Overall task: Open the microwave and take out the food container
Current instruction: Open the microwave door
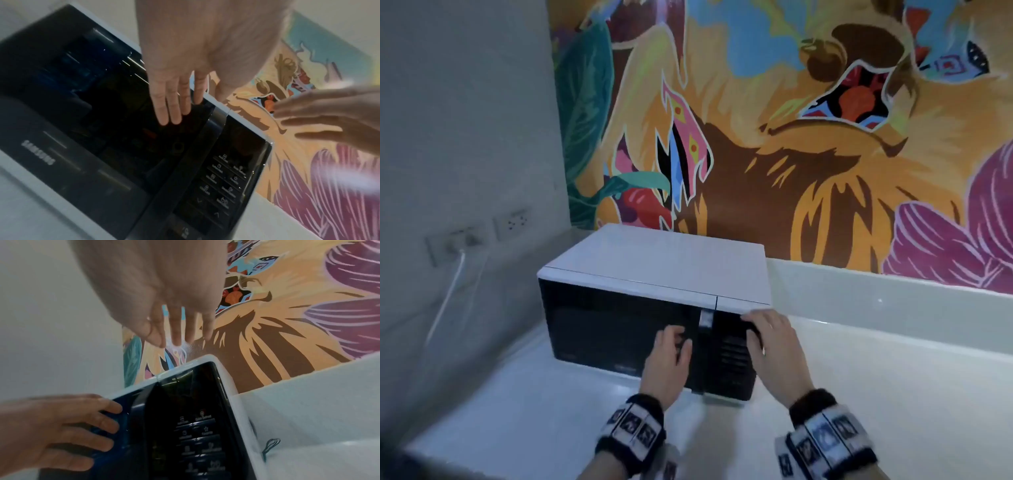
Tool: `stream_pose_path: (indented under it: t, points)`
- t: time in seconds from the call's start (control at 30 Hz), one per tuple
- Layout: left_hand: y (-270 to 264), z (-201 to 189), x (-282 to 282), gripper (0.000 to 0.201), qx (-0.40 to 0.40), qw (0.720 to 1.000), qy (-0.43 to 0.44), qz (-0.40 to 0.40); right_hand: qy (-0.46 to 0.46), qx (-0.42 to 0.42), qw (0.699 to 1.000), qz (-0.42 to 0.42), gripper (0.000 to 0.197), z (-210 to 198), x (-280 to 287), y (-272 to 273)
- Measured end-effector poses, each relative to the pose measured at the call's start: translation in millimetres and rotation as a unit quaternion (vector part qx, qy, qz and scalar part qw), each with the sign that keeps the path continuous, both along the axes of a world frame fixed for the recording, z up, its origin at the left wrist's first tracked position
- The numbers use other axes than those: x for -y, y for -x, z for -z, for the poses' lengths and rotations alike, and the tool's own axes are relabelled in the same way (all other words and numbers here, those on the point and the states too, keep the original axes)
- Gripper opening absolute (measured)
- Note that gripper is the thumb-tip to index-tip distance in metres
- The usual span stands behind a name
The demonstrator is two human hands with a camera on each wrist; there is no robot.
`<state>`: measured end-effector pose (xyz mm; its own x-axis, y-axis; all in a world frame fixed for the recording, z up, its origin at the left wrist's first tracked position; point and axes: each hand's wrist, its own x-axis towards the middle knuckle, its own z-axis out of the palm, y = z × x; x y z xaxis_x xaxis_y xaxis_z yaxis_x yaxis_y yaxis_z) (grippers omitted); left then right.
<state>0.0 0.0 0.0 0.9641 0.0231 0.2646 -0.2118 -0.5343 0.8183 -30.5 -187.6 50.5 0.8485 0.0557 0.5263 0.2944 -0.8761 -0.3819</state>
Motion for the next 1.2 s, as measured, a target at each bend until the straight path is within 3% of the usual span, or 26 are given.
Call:
stream_pose_path:
  t: [0.07,0.13,0.27,0.67,0.8,0.9,0.97,1.03,1.1,1.17,1.2]
  points:
    - [-15.1,-8.0,13.2,0.026,-0.065,0.998,-0.023,0.003,0.083,0.021,0.995,0.046,0.036,-5.8,-8.6,-24.5]
    - [-26.7,-9.8,24.3,0.035,-0.128,0.991,-0.035,0.033,0.133,-0.014,0.989,0.057,0.038,-2.6,-14.6,-44.2]
    - [-28.0,0.5,31.9,0.051,-0.171,0.983,0.034,0.056,0.202,-0.037,0.976,0.071,0.051,20.0,-14.2,-49.4]
    - [5.7,12.8,16.7,0.039,-0.092,0.994,0.042,0.047,0.164,-0.05,0.985,0.038,0.061,21.7,-13.7,-42.7]
    - [14.9,2.2,8.4,0.04,-0.11,0.991,0.046,0.067,0.159,-0.053,0.984,0.058,0.062,18.7,-20.5,-41.4]
    - [13.3,-9.5,5.3,0.048,-0.162,0.984,0.0,0.08,0.158,-0.075,0.983,0.05,0.052,12.2,-19.8,-41.4]
    - [17.7,-17.3,3.7,0.046,-0.174,0.979,-0.087,0.061,0.151,-0.089,0.984,0.038,0.049,8.4,-16.0,-37.8]
    - [26.3,-31.1,7.0,0.036,-0.081,0.979,-0.186,-0.023,0.126,-0.078,0.988,0.034,0.046,6.6,-13.7,-30.3]
    - [33.8,-47.7,16.5,0.029,0.076,0.969,-0.219,-0.081,0.089,-0.036,0.995,0.027,0.042,12.4,-15.8,-17.1]
    - [29.5,-54.4,27.0,0.037,0.143,0.953,-0.263,-0.045,0.048,0.001,0.999,0.011,0.037,25.9,-20.0,-4.1]
    - [24.1,-54.3,30.6,0.044,0.131,0.947,-0.292,-0.01,0.034,0.002,0.999,-0.004,0.035,34.0,-22.1,0.9]
